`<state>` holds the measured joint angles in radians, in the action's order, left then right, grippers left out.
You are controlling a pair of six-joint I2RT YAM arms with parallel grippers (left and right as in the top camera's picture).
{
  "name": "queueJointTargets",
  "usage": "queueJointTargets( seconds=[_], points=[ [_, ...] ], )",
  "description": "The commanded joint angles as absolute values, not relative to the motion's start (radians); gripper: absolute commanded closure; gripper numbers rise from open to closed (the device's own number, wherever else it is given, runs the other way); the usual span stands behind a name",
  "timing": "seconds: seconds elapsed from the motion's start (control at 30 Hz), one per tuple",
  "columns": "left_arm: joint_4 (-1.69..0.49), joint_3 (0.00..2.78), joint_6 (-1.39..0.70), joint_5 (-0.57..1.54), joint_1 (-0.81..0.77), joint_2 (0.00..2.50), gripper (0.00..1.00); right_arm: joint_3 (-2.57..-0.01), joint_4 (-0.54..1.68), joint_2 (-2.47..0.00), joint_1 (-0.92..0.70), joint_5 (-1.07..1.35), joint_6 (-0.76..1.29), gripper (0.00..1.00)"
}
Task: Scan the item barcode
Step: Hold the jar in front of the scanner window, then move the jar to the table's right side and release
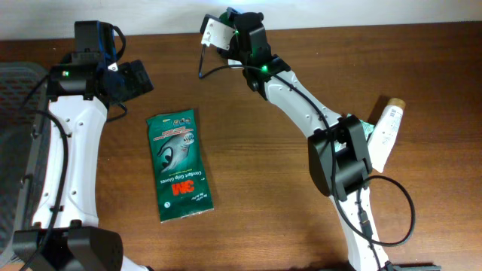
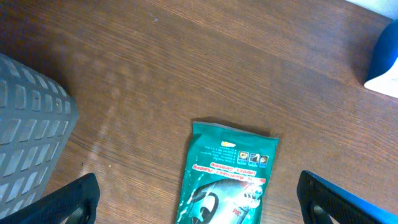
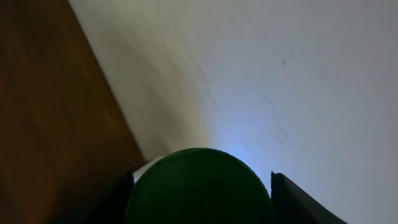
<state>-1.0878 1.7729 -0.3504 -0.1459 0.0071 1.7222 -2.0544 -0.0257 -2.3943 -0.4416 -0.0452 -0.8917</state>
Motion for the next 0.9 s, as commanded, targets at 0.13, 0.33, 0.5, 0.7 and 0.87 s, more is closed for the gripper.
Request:
queueJointTargets(
  seconds=[0.13,0.33,0.5,0.7,0.87],
  points=[
    [-1.086,1.783,-0.335,-0.143,0.01,1.719,0.01,-2.061,0.249,-2.164,-0.444,0.171,-0.418,0.43],
    [-1.087,1.783,-0.335,-0.143,0.01,1.719,0.0,-2.061,0.673,-2.134,-0.444,0.364,-0.245,0.42],
    [-1.086,1.783,-0.335,-0.143,0.01,1.719,0.01,-2.057,0.969,-2.135,-0.437,0.27,-0.246,0.44],
    [-1.087,1.783,-0.335,-0.143,0.01,1.719,0.01,-1.998,1.081,-2.135,-0.359,0.032,-0.245,0.44],
    [-1.086,1.783,-0.335,-0.143,0.01,1.719,0.01,-1.984,1.036,-2.142,-0.215,0.039,-0.208,0.44]
  ],
)
